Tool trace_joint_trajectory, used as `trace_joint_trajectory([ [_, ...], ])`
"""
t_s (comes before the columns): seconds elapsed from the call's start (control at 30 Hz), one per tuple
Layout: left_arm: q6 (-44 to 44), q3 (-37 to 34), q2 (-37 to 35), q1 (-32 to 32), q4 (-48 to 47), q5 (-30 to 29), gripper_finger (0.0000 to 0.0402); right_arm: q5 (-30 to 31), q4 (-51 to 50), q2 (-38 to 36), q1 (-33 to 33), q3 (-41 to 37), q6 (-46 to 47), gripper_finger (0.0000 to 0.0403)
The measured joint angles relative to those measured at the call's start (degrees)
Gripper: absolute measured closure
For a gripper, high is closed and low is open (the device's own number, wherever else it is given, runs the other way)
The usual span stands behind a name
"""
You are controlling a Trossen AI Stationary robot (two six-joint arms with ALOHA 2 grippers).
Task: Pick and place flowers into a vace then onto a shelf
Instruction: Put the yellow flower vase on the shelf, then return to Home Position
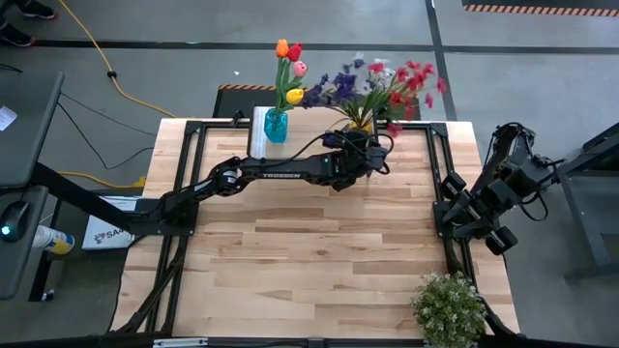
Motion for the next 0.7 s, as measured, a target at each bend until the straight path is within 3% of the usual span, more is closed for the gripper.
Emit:
trace_joint_trajectory([
  [0.17,1.1,0.0,0.0,0.0,0.1,1.9,0.0004,0.0,0.0,0.0,0.0,0.0,0.0,0.0272],
  [0.7,3.0,0.0,0.0,-1.5,0.2,0.7,0.0004,0.0,0.0,0.0,0.0,0.0,0.8,0.0272],
])
